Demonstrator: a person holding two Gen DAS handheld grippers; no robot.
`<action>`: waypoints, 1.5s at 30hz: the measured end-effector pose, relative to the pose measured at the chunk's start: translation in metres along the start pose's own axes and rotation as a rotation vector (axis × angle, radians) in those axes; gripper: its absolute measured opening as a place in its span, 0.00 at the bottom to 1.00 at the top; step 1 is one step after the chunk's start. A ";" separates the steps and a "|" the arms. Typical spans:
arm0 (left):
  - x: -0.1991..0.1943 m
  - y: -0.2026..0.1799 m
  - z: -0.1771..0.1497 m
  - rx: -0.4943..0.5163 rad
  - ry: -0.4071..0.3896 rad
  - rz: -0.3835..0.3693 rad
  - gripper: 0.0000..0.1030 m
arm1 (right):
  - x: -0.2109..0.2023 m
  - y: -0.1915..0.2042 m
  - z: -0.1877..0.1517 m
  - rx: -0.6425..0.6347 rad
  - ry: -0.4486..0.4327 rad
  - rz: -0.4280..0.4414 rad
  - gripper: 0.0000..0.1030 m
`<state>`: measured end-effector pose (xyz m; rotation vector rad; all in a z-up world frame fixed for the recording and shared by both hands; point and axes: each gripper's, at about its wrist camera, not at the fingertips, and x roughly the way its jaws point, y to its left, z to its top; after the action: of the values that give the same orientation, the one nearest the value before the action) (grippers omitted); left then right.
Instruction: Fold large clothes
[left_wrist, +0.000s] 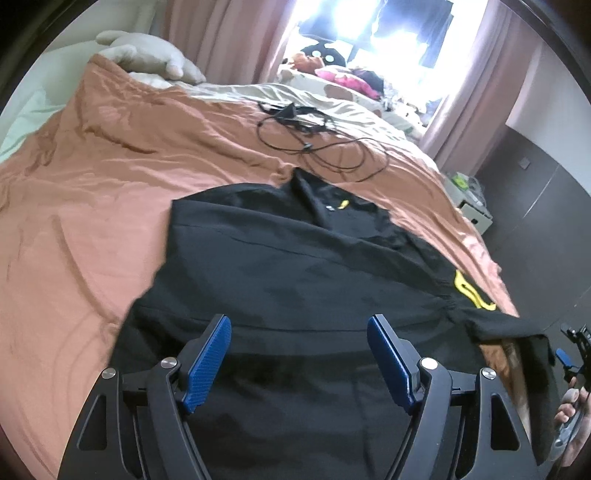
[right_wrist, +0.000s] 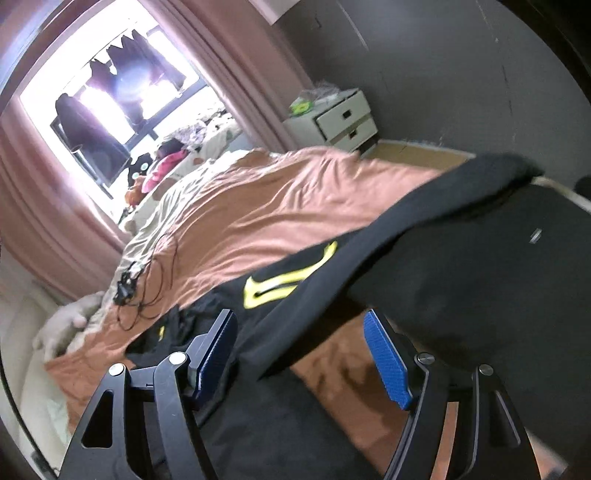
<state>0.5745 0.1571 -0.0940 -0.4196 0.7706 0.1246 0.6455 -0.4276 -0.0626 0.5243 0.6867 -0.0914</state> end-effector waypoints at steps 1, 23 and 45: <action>-0.001 -0.006 -0.001 -0.006 -0.007 0.001 0.75 | -0.004 -0.005 0.005 0.004 -0.004 -0.008 0.70; 0.032 -0.021 -0.044 -0.015 0.019 -0.004 0.82 | 0.040 -0.111 0.056 0.239 0.039 -0.047 0.64; 0.041 0.015 -0.042 -0.141 0.044 0.001 0.82 | 0.019 -0.073 0.113 0.100 -0.072 -0.020 0.03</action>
<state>0.5721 0.1514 -0.1543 -0.5571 0.8084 0.1712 0.7075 -0.5442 -0.0321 0.6069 0.6188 -0.1629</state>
